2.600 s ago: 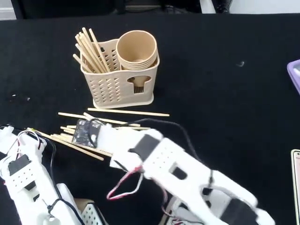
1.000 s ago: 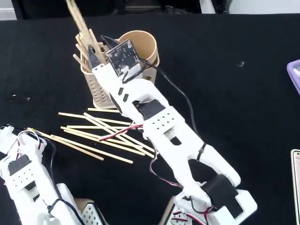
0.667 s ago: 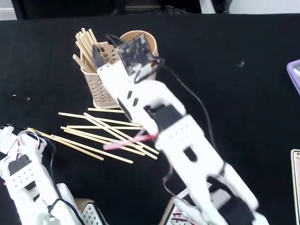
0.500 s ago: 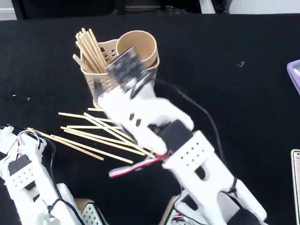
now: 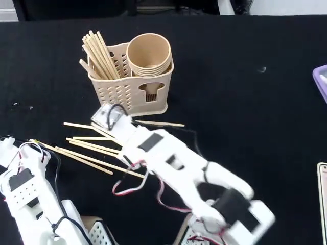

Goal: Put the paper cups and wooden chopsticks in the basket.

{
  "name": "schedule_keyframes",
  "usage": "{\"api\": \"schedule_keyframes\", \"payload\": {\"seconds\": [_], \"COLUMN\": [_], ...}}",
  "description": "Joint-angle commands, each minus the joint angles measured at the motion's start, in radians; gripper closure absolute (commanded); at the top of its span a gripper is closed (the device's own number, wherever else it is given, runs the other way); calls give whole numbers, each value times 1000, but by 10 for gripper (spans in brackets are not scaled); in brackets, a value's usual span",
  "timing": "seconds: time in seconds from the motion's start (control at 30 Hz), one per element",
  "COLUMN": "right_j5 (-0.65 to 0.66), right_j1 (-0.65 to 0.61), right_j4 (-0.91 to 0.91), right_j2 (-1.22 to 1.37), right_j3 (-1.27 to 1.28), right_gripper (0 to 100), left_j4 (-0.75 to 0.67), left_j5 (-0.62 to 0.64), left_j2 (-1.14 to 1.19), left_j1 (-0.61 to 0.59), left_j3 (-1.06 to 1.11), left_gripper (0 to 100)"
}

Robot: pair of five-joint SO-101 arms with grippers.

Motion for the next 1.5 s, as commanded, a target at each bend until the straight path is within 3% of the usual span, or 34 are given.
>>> {"api": "schedule_keyframes", "payload": {"seconds": [0.0,0.2,0.33,0.47,0.6,1.13,1.3,1.47], "right_j5": [20,25,104,132,132,126,124,124], "right_j1": [-5,-5,-5,-6,-5,-8,-11,32], "right_j4": [-23,-23,8,34,92,338,302,-6], "right_j2": [96,142,145,147,124,-438,-588,-628], "right_j3": [-116,-151,-151,-151,-153,-183,-318,-329], "right_gripper": [867,868,874,991,989,988,988,987], "left_j4": [-18,-18,-18,-18,-18,-18,-18,-18], "left_j5": [6,6,6,6,6,6,6,6], "left_j2": [-17,-17,-17,-17,-17,-17,-17,-17], "left_j1": [-4,-4,-4,-4,-4,-4,-4,-4], "left_j3": [-8,-8,-8,-8,-8,-8,-8,-8], "left_gripper": [841,841,841,841,841,841,841,841]}}
